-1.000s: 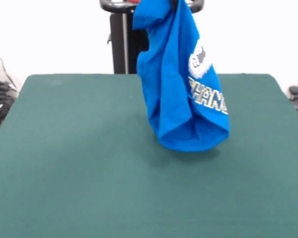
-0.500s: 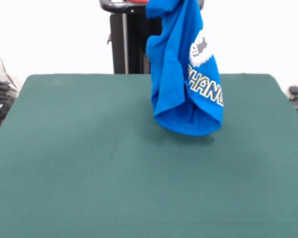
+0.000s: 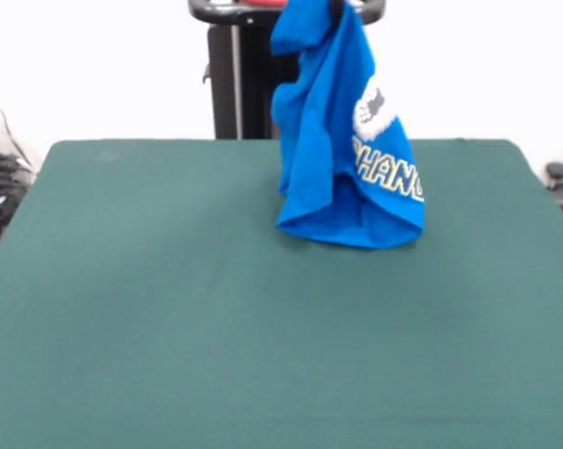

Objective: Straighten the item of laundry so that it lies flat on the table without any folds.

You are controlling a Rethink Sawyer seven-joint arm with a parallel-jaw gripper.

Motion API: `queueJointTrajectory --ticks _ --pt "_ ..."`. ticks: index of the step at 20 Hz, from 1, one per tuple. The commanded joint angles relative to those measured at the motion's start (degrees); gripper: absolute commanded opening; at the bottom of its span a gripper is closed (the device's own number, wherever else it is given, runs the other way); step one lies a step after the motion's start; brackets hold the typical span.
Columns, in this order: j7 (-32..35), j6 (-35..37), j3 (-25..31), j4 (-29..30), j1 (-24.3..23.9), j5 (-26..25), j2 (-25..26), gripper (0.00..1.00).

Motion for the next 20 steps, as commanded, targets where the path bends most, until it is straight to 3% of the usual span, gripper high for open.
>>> queueJointTrajectory --ticks 1,8,14,20 --pt "-5.1 -10.4 -1.8 -7.1 2.4 -17.3 13.1 0.0" --pt "-2.4 -12.2 -3.6 -13.7 2.5 -28.5 17.3 0.0" --pt "8.4 -17.6 -9.9 -20.5 8.1 -39.9 21.8 0.0" --pt "9.4 -21.3 -12.4 -25.8 9.8 -42.8 27.4 0.0"
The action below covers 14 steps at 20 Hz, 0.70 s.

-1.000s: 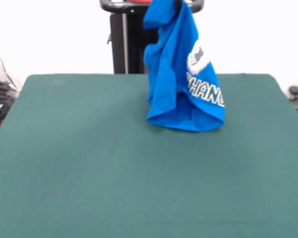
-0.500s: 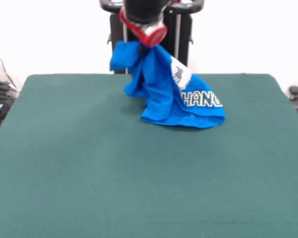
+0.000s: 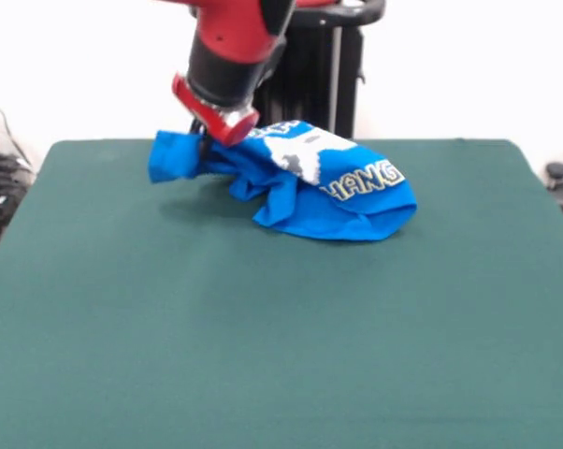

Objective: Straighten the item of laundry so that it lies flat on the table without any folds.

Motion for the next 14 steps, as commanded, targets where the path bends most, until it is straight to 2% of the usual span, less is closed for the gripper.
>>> queueJointTrajectory --ticks 1,3,4,8,14 --pt "7.9 -7.7 -2.5 -9.4 3.5 -4.6 7.0 0.0" --pt "3.0 -7.4 -1.1 -8.3 2.2 -3.0 6.1 0.0" --pt "-1.0 -7.5 0.4 -7.4 0.8 -0.7 5.6 1.0" --pt "-11.6 -3.0 7.7 -4.6 -5.3 6.8 3.7 1.0" --pt "-11.6 -0.6 10.9 -3.8 -6.6 11.9 1.3 1.0"
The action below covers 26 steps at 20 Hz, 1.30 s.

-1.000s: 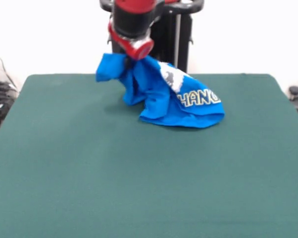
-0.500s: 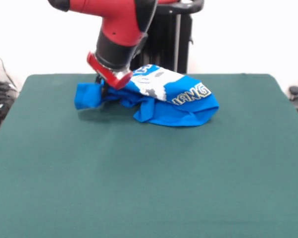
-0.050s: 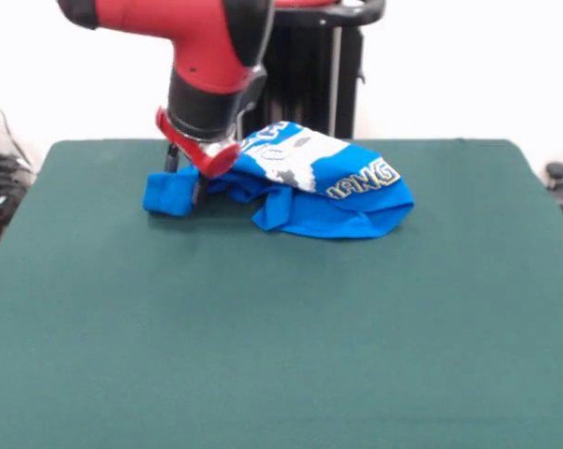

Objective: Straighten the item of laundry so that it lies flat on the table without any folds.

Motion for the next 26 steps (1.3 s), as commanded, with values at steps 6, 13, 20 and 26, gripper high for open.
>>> queueJointTrajectory --ticks 6,13,20,26 --pt "-11.1 7.8 11.6 -0.5 -1.5 12.4 -5.0 1.0" --pt "-7.1 -0.6 13.1 -1.4 0.0 14.4 0.8 1.0" --pt "-3.5 -6.2 13.2 0.4 1.6 14.2 2.5 1.0" --pt "-6.5 -6.5 13.5 1.2 1.1 13.5 4.5 1.0"
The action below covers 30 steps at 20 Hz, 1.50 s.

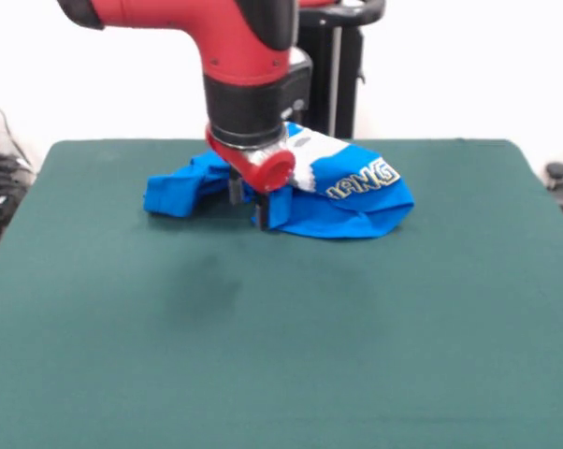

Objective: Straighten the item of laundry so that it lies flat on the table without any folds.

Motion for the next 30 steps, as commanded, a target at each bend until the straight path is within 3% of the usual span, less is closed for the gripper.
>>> queueJointTrajectory --ticks 1,6,12,18,24,30 --pt "-7.1 -2.6 6.2 2.6 2.0 0.6 4.7 1.0" --pt "-10.6 0.0 5.2 5.1 0.6 -1.9 2.6 1.0" --pt "-13.9 -1.8 5.9 4.8 -1.6 -4.2 8.5 1.0" --pt "-16.2 1.8 5.8 5.5 -2.9 -4.8 8.3 1.0" --pt "-19.2 0.7 9.3 1.9 -5.4 -5.4 17.2 1.0" --pt "-21.3 6.7 12.2 2.8 -7.5 -3.2 17.0 1.0"
